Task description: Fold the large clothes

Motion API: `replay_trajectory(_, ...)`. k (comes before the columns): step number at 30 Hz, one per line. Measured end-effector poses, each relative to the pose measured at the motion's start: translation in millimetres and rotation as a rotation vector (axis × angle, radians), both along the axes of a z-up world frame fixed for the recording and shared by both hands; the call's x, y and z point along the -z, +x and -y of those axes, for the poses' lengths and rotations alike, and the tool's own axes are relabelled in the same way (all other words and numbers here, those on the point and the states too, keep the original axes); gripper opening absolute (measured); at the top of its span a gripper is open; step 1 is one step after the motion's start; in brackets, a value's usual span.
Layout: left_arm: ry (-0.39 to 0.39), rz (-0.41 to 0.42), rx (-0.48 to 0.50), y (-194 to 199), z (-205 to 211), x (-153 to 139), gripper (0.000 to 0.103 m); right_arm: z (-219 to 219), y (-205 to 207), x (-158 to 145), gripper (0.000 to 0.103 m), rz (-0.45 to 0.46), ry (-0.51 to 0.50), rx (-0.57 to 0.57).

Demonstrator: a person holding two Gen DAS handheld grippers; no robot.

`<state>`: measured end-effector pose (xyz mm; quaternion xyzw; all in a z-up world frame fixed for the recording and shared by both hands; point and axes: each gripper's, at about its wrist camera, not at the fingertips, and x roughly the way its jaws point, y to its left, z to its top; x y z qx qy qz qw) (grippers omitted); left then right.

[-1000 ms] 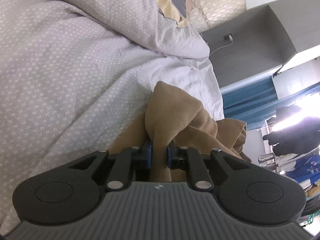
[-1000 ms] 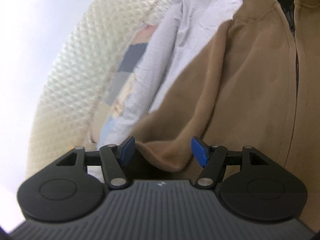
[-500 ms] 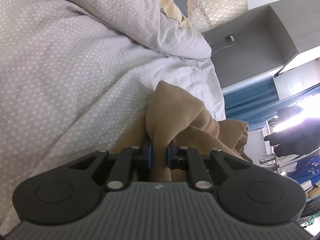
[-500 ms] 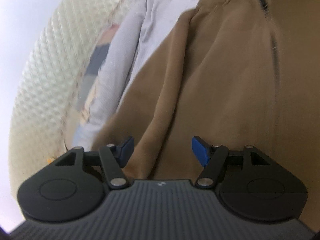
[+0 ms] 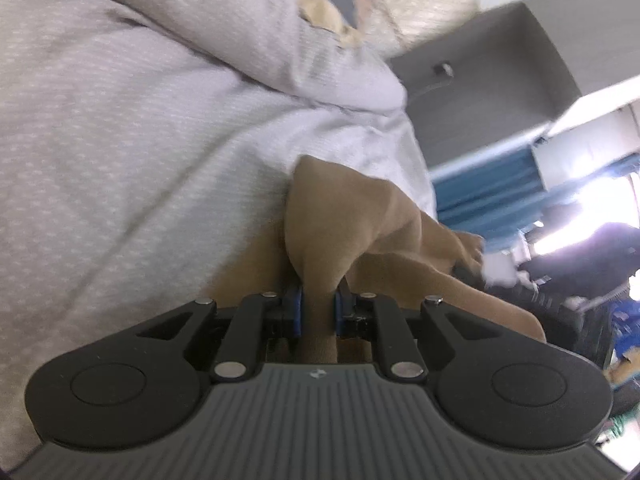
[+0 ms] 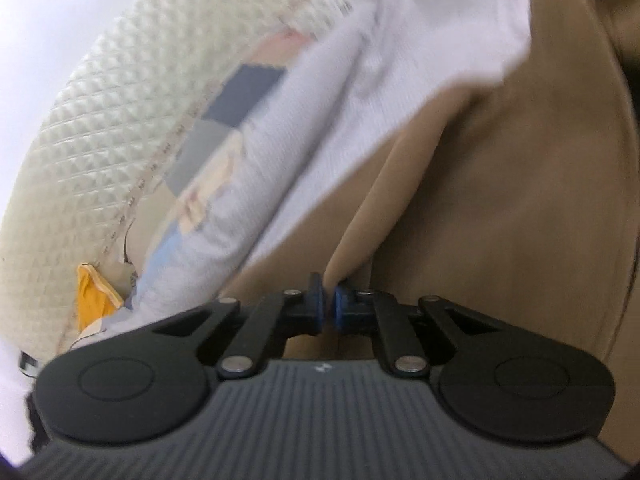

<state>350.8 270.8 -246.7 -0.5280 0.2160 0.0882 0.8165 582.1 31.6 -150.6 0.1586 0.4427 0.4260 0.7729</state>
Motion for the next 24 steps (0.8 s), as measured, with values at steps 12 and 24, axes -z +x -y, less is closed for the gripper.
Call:
replay_trajectory(12,0.043,0.154,0.188,27,29,-9,0.018,-38,76,-51,0.008,0.219,-0.223,0.06)
replay_trajectory(24,0.058,0.083,0.198,40,29,5,0.024,-21,53,-5,0.058,0.11,-0.205,0.081)
